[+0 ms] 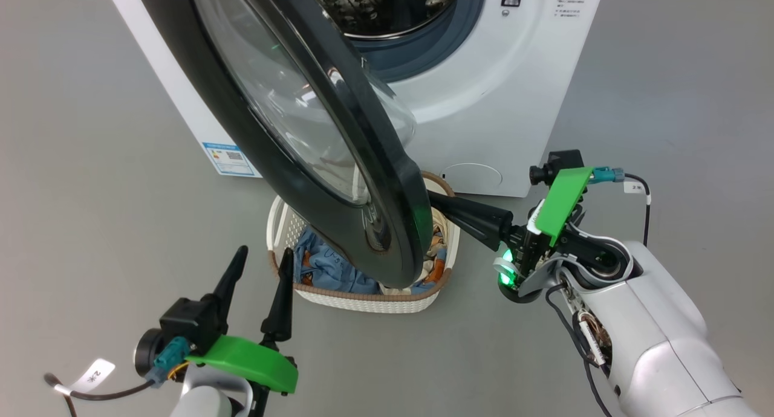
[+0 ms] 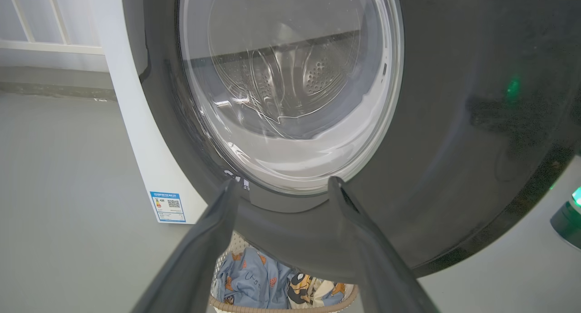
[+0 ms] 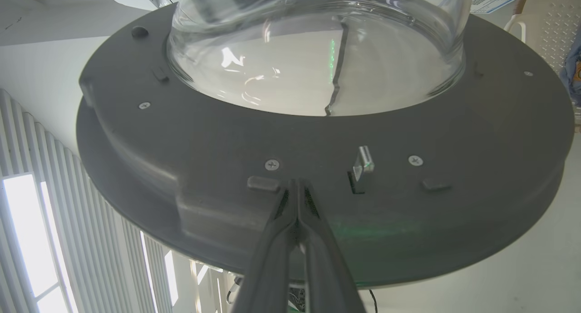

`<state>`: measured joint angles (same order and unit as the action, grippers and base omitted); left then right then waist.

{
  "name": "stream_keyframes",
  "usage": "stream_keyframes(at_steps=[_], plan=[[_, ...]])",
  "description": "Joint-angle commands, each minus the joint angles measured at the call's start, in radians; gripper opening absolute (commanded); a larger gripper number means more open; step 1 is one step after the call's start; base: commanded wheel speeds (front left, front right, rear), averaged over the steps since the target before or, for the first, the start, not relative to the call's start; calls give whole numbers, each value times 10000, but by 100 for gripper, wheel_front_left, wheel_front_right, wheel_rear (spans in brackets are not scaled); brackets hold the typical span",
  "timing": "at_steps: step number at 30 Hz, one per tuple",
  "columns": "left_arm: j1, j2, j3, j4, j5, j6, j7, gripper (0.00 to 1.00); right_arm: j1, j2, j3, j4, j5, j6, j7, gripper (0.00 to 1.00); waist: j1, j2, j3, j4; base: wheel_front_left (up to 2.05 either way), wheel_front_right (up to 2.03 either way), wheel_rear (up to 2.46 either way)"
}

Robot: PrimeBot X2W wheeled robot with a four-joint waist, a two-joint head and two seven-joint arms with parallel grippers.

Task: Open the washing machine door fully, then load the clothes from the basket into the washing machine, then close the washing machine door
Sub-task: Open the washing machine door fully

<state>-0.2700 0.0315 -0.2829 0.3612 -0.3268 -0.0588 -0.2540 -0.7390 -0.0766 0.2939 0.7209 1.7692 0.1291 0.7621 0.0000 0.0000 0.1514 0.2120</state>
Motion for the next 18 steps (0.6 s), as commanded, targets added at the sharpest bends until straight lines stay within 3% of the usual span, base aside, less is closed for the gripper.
stream_keyframes(at_steps=[1,18], plan=[[15,187,330,-148,91,-77,-78,100,123,193,128,-309,128,16,-68,0,0,0,-12,-34,0,0,0],[153,187,490,-70,162,-102,-78,100,1835,-1092,-697,-1850,824,16,-1413,0,0,0,-290,-610,0,0,0]])
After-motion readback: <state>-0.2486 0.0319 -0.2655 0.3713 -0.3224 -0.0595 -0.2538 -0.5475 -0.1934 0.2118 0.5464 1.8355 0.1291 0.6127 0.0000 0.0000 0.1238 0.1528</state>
